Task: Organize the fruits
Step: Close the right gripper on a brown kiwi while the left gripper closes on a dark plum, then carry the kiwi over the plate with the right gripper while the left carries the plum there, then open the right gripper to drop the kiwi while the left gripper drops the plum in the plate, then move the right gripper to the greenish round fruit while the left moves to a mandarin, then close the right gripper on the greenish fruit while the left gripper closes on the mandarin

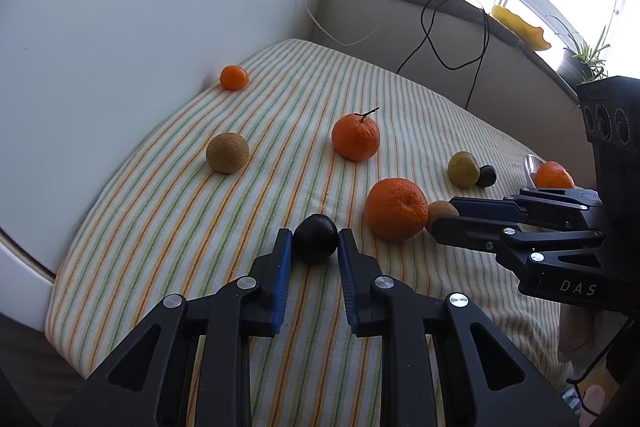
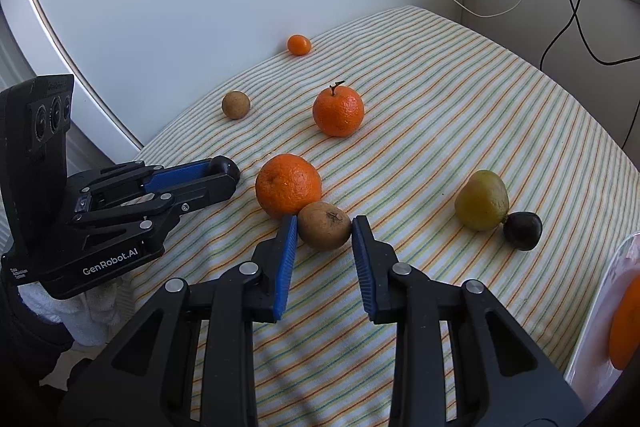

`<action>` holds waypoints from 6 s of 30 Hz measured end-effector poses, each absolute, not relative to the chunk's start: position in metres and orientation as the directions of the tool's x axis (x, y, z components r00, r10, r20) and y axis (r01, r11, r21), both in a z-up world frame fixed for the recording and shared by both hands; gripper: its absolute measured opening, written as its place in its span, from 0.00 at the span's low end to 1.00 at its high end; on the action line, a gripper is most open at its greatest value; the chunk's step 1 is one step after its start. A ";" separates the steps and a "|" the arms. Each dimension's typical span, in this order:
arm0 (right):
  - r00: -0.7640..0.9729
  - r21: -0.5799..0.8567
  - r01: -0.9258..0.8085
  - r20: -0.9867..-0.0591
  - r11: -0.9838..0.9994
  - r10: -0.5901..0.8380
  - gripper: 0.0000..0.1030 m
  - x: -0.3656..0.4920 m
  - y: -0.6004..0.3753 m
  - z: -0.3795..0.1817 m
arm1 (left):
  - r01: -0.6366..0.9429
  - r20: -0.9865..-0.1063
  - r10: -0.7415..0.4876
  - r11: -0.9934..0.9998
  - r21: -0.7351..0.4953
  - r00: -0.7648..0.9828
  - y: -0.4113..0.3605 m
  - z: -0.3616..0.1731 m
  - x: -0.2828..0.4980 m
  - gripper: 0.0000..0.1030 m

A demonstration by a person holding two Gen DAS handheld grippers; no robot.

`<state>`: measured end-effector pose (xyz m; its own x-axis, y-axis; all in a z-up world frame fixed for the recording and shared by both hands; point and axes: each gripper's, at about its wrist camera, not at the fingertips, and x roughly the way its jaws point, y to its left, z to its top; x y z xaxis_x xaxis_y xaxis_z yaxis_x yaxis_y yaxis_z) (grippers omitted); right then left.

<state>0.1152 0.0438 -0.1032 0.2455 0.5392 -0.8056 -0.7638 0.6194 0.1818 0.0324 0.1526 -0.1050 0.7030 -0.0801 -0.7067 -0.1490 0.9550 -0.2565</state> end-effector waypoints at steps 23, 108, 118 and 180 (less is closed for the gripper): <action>0.359 0.235 -0.670 -0.728 0.704 0.584 0.28 0.100 -0.045 -0.056 | -0.017 -0.633 -0.188 0.952 -0.304 0.751 0.110 -0.065 0.034 0.20; 0.587 0.045 -0.487 -0.723 0.872 0.365 0.46 0.080 -0.165 -0.051 | 0.292 -0.632 -0.432 0.902 -0.318 0.644 -0.042 -0.055 0.102 0.43; 0.572 0.058 -0.503 -0.726 0.863 0.382 0.46 0.081 -0.150 -0.051 | 0.250 -0.622 -0.399 0.915 -0.317 0.674 -0.019 -0.049 0.094 0.43; 0.355 -0.015 -0.725 -0.865 0.689 0.355 0.46 0.180 0.012 -0.088 | -0.061 -0.705 -0.166 0.957 -0.284 0.690 0.115 -0.099 0.068 0.43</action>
